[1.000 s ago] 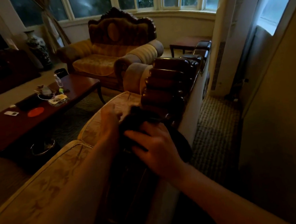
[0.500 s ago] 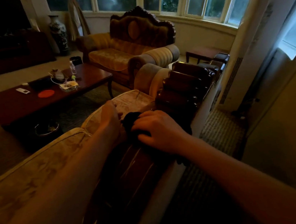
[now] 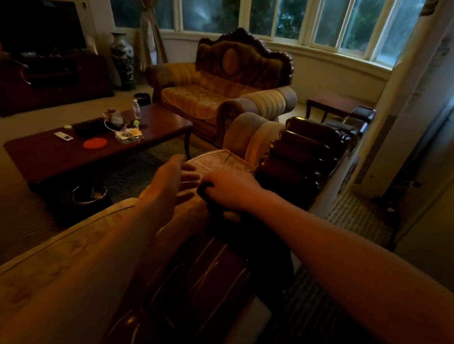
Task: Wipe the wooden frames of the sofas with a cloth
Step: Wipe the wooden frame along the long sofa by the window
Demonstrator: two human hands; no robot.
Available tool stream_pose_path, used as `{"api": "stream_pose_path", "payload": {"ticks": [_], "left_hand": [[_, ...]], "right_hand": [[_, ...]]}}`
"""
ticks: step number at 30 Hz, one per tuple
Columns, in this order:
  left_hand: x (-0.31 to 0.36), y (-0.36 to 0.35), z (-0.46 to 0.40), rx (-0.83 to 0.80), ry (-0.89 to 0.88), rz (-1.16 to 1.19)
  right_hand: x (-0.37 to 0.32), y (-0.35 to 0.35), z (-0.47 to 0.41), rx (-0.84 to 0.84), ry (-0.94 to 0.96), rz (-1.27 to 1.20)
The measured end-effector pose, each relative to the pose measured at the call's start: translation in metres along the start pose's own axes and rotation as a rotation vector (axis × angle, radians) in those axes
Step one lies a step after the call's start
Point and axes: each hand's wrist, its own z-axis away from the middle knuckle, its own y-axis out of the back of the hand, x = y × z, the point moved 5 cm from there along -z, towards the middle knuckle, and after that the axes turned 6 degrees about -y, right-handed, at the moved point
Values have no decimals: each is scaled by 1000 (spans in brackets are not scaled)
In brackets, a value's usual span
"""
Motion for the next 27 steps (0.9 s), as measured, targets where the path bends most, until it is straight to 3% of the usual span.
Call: {"api": "stream_pose_path", "payload": {"ticks": [2,4,6,7,9,12,14,17,19,21,27], "left_hand": [[8,1,7,-22,-111,-64],[17,-2,10,-102,-225,-103],[19,-15,12,-242,-228,-47],[19,-21,11,-277,-210,-19],[19,-31,3,-268,-244,-25],[18,-33,-12,-234,-287,-167],[11,-29,-25,-207,-295,-233],[12,-30,-41,-179,-306,-243],[16,-39,-50,-180,-311,-252],[27,-53,-58,-186,-355,-225],[59,-112,-95,-261,-542,-329]], "right_hand": [[11,19,-19,78,-170,-421],[27,36,-22,151,-408,-1027],[24,45,-16,93,-544,-1568],[20,49,-14,63,-553,-1660],[14,53,-12,20,-510,-1537],[24,58,-13,111,-370,-900],[49,68,-13,332,-273,-515],[85,91,-13,636,-235,-310],[107,107,-24,731,-258,-146],[126,118,-38,711,-303,1],[170,125,-68,339,-461,145]]}}
